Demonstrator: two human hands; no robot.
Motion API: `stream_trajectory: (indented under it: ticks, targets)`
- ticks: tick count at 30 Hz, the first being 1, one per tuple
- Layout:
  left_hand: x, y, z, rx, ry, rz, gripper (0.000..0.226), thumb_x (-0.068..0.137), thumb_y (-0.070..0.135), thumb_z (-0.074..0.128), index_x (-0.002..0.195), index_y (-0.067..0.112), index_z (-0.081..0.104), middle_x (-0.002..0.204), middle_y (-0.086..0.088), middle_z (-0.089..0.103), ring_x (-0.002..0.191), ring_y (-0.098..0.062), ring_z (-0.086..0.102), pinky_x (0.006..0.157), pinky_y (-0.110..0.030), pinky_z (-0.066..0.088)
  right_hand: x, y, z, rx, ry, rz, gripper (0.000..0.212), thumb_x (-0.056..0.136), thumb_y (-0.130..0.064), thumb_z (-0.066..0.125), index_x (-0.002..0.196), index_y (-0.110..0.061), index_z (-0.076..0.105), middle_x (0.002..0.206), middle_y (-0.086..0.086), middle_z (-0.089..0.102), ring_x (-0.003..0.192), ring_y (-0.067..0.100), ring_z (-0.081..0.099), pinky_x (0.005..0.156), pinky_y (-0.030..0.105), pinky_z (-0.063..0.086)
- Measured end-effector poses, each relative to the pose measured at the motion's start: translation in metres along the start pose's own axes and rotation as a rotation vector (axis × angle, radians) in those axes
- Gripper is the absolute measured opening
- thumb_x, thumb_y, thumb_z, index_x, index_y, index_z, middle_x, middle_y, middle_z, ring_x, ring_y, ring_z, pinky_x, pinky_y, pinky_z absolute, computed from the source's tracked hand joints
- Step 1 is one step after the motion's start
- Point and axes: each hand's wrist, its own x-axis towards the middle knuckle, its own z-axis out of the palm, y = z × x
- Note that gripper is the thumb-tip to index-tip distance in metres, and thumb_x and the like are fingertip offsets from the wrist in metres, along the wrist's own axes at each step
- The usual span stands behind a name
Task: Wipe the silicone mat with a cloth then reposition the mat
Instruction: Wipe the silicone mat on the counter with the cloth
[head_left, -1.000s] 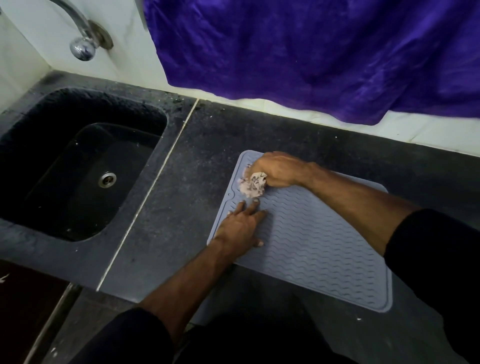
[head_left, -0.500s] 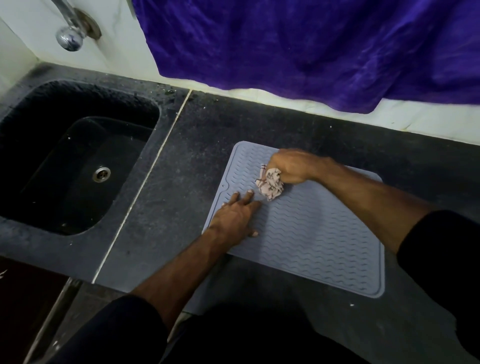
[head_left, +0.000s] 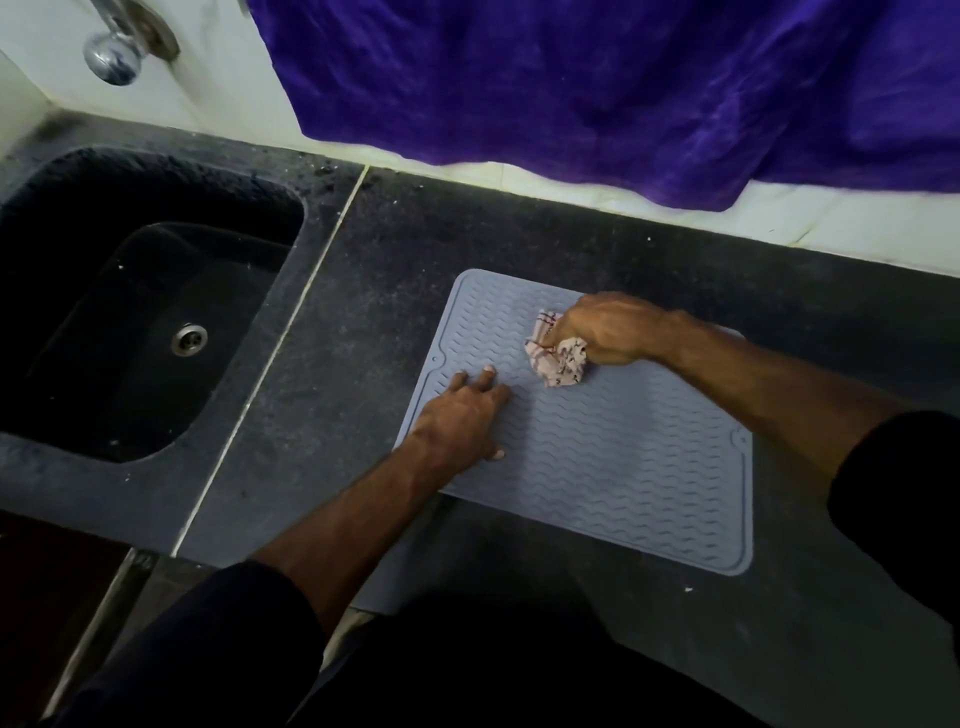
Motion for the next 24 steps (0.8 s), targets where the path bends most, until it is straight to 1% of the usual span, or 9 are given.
stream_trajectory:
  ticks: [3, 6, 9, 12, 15, 17, 19, 21, 24]
  targets:
    - [-0.001, 0.003, -0.002, -0.001, -0.001, -0.001, 0.086, 0.08, 0.036, 0.073, 0.148, 0.026, 0.022, 0.161, -0.002, 0.005, 0.146, -0.034, 0.005, 0.111, -0.055, 0.026, 0.002, 0.001, -0.015, 0.021, 0.009, 0.006, 0.015, 0.088, -0.028, 0.063, 0.098, -0.021, 0.072, 0.092, 0.003, 0.074, 0.075, 0.018, 0.067, 0.073, 0.037, 0.058]
    - [-0.001, 0.004, -0.004, 0.005, 0.001, 0.005, 0.085, 0.08, 0.035, 0.073, 0.148, 0.024, 0.024, 0.161, -0.003, 0.006, 0.146, -0.035, 0.006, 0.113, -0.054, 0.026, 0.006, -0.008, -0.01, 0.09, 0.106, -0.04, 0.026, 0.089, -0.031, 0.062, 0.115, -0.029, 0.066, 0.111, -0.003, 0.071, 0.093, 0.018, 0.066, 0.085, 0.039, 0.055]
    - [-0.001, 0.004, -0.005, -0.005, -0.003, -0.008, 0.085, 0.079, 0.035, 0.074, 0.148, 0.025, 0.024, 0.161, -0.003, 0.006, 0.146, -0.034, 0.005, 0.114, -0.053, 0.025, 0.008, -0.012, 0.01, 0.025, 0.079, -0.063, 0.039, 0.091, -0.029, 0.059, 0.13, -0.028, 0.056, 0.133, 0.003, 0.06, 0.117, 0.026, 0.058, 0.099, 0.044, 0.048]
    - [-0.002, 0.003, -0.003, -0.017, 0.002, -0.011, 0.084, 0.079, 0.035, 0.073, 0.147, 0.026, 0.025, 0.161, -0.002, 0.006, 0.147, -0.034, 0.005, 0.114, -0.054, 0.024, -0.001, 0.001, 0.02, -0.012, 0.069, -0.053, 0.045, 0.091, -0.025, 0.06, 0.135, -0.032, 0.052, 0.139, 0.002, 0.055, 0.124, 0.026, 0.053, 0.102, 0.043, 0.045]
    - [-0.002, 0.003, -0.002, -0.025, -0.002, -0.011, 0.084, 0.08, 0.035, 0.073, 0.147, 0.027, 0.024, 0.161, -0.002, 0.006, 0.147, -0.033, 0.005, 0.114, -0.054, 0.024, -0.009, 0.014, 0.018, -0.044, 0.049, -0.031, 0.037, 0.091, -0.028, 0.061, 0.128, -0.031, 0.059, 0.124, 0.004, 0.065, 0.108, 0.024, 0.061, 0.091, 0.037, 0.051]
    - [-0.002, 0.004, -0.003, -0.028, 0.0, -0.011, 0.084, 0.08, 0.034, 0.073, 0.148, 0.026, 0.024, 0.161, -0.002, 0.006, 0.147, -0.034, 0.005, 0.114, -0.055, 0.024, -0.01, 0.019, 0.011, -0.035, 0.027, -0.014, 0.021, 0.09, -0.029, 0.06, 0.109, -0.025, 0.069, 0.102, 0.003, 0.072, 0.085, 0.018, 0.066, 0.074, 0.031, 0.054]
    - [-0.002, 0.005, -0.003, -0.027, 0.001, -0.014, 0.084, 0.08, 0.034, 0.073, 0.148, 0.026, 0.024, 0.161, -0.002, 0.006, 0.146, -0.034, 0.005, 0.113, -0.055, 0.024, -0.009, 0.022, 0.004, 0.011, 0.056, 0.002, 0.017, 0.089, -0.028, 0.061, 0.101, -0.023, 0.071, 0.094, 0.001, 0.074, 0.078, 0.016, 0.067, 0.073, 0.033, 0.057]
    - [-0.002, 0.005, -0.003, -0.017, 0.002, -0.015, 0.085, 0.08, 0.034, 0.073, 0.148, 0.026, 0.024, 0.161, -0.003, 0.006, 0.146, -0.034, 0.005, 0.113, -0.054, 0.023, -0.006, 0.02, 0.003, 0.07, 0.14, -0.009, 0.023, 0.088, -0.024, 0.063, 0.11, -0.027, 0.069, 0.104, -0.001, 0.073, 0.088, 0.016, 0.068, 0.08, 0.037, 0.056]
    - [-0.001, 0.005, -0.002, -0.008, 0.014, -0.018, 0.086, 0.078, 0.034, 0.074, 0.148, 0.026, 0.024, 0.161, -0.003, 0.007, 0.146, -0.034, 0.006, 0.112, -0.054, 0.025, 0.0, 0.008, 0.014, 0.117, 0.188, -0.065, 0.043, 0.086, -0.021, 0.067, 0.127, -0.029, 0.06, 0.13, -0.003, 0.063, 0.116, 0.02, 0.059, 0.097, 0.04, 0.049]
